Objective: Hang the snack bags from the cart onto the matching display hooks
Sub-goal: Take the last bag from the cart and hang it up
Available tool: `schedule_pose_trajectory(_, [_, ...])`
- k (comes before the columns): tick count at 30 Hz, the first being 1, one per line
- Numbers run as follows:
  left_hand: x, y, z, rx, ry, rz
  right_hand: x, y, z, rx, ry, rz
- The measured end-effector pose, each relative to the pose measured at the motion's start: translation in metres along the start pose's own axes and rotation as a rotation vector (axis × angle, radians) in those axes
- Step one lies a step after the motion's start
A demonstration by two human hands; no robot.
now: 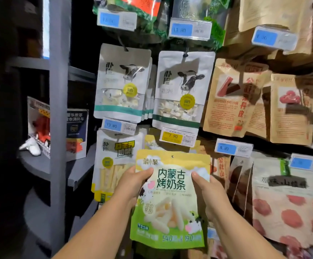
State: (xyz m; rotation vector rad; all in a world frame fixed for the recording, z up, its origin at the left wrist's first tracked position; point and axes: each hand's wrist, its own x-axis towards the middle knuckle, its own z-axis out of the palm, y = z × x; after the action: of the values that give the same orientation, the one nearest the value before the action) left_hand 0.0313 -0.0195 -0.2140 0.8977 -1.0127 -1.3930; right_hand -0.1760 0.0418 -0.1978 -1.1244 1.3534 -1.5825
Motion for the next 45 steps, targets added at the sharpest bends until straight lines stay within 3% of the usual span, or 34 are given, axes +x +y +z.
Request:
schedule_pose_trajectory(9, [0.021, 0.029, 0.019, -0.112, -0.099, 0.035, 0.019, -0.019, 0.016, 0.033, 0.110, -0.016])
schedule_pose_trajectory(24, [0.039, 0.032, 0.017, -0.023, -0.039, 0.019, 0.037, -0.010, 0.028, 0.050, 0.269, -0.068])
schedule_pose_trajectory(45, [0.038, 0.042, 0.020, 0.055, -0.029, 0.063, 0.040, -0.014, 0.025, 0.086, 0.242, -0.069])
